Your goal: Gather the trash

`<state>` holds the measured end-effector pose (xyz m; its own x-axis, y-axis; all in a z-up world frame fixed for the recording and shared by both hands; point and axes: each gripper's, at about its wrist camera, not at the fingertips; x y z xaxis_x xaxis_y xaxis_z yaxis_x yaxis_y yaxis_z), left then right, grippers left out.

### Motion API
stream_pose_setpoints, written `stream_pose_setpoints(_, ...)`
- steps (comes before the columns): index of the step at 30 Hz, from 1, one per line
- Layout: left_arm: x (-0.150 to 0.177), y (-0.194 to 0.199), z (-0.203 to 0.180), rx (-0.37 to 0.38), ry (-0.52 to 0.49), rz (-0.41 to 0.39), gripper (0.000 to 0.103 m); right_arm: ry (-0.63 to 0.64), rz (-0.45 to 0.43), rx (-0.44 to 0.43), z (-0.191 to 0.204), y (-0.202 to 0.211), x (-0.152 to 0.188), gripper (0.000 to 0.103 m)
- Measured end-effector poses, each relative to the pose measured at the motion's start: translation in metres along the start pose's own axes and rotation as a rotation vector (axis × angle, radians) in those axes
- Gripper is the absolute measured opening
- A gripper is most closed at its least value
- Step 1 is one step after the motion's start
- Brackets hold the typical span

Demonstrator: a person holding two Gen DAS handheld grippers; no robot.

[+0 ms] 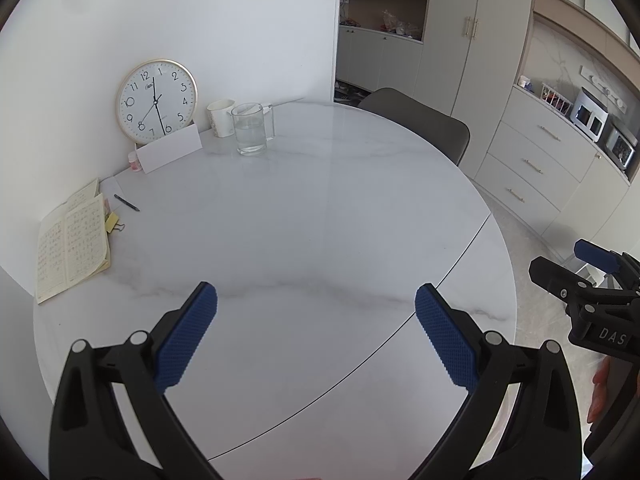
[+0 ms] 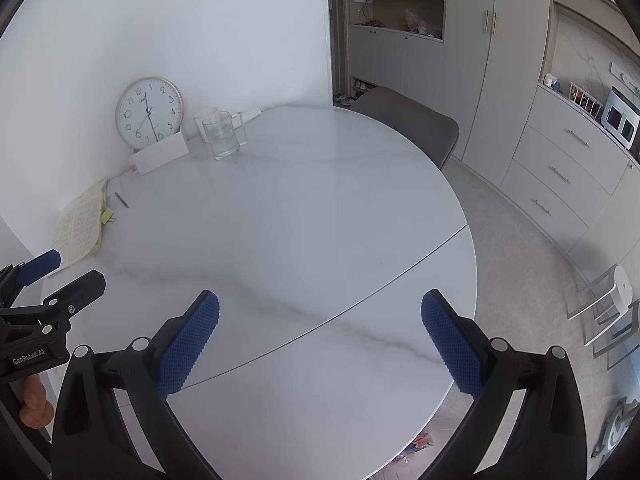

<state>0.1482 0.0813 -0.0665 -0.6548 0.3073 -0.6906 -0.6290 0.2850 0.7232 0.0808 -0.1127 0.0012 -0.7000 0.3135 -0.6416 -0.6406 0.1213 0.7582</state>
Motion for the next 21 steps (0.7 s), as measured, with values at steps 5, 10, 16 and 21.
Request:
stream_pose_setpoints(5, -0.0011, -0.0002, -0.0013, -0.001, -0.013, -0.006, 0.095, -0.002, 0.001, 0.000, 0.0001, 0.0002, 0.0003, 0.101)
stream_pose_setpoints(10, -0.0015, -0.0006, -0.0007, -0.001, -0.013, -0.005, 0.095, -0.002, 0.001, -0.001, -0.0001, 0.0004, 0.0010, 0.100)
stream_pose_setpoints(16, -0.0020, -0.0006, 0.0001, -0.009, -0.010, -0.004, 0.095, -0.003, 0.002, -0.001, -0.0004, 0.0003, 0.0014, 0.101)
stream_pose_setpoints(21, -0.0018, -0.0007, -0.0010, -0.015, -0.015, -0.004, 0.095, -0.004, 0.004, -0.002, -0.0004, 0.0001, 0.0015, 0.101)
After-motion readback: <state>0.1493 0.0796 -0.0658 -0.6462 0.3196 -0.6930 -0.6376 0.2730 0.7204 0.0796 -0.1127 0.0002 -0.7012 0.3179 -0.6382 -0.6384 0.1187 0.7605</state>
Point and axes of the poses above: each gripper's, at about its wrist camera, not at the fingertips, and y roughly against the way its jaws point, z to its left, x to its underside, and after that the axes turned 7 degrees about -y, right-handed
